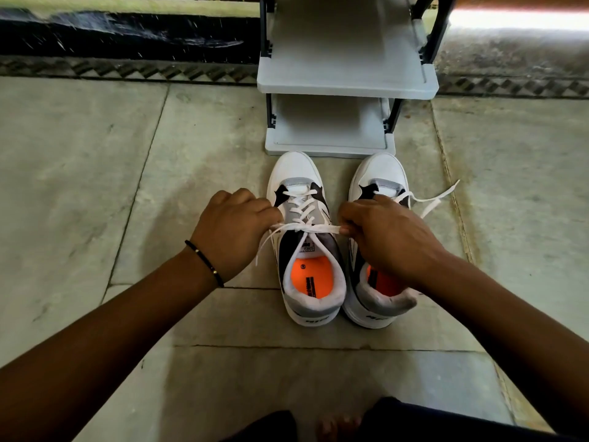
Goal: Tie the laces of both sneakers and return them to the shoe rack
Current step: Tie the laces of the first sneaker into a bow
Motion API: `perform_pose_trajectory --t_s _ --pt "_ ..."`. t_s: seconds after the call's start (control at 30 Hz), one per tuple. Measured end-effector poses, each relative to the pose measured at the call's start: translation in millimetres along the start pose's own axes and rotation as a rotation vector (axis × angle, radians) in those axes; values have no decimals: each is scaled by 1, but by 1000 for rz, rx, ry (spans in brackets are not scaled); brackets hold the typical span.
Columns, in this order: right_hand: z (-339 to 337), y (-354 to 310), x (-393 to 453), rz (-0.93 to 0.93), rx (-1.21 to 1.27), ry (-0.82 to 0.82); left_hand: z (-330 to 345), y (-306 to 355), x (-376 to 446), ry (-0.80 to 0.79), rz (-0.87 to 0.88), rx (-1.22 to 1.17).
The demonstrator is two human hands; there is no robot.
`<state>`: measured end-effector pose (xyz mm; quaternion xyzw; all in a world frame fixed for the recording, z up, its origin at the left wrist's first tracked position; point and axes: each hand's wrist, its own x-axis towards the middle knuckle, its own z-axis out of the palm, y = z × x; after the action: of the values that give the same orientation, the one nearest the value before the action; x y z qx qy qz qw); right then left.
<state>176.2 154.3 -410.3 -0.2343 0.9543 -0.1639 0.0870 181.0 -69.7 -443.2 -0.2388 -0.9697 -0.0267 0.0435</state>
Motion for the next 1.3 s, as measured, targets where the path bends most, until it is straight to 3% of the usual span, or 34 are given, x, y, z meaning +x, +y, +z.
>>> perform_pose_trajectory --t_s 0.1,0.2,0.33,0.57,0.67,0.73,0.83,0.9,1.0,1.1,1.17,1.3 --pt "-6 -11 -2 -136 -309 -17 2 -4 -3 -2 -36 -57" --pt "-15 -20 -3 -250 -424 -2 4 -9 -4 15 -37 -62" --pt "-23 -24 -3 -256 -462 -148 8 -11 -3 27 -21 -77" --pt "-30 -22 3 -269 -437 -254 15 -14 1 -38 -74 -190" --pt "-27 -18 1 -204 -388 -242 14 -12 7 -110 -152 -191" --pt "-26 -12 -1 -102 -274 -192 8 -11 6 -76 -240 -241" --pt "-29 -10 -2 -34 -69 81 -5 -6 7 -1 -352 -452" --pt "-29 -17 0 -40 24 211 -16 4 10 -53 -267 -453" --pt "-13 -27 3 -86 -140 61 -16 20 10 -209 -155 -237" --pt "9 -25 -1 -175 -293 -20 -10 24 5 -98 -110 -147" --pt "14 -21 -3 -181 -247 53 -5 19 3 -11 -77 -129" --pt "9 -21 -2 -163 -176 9 1 8 5 80 -3 -108"
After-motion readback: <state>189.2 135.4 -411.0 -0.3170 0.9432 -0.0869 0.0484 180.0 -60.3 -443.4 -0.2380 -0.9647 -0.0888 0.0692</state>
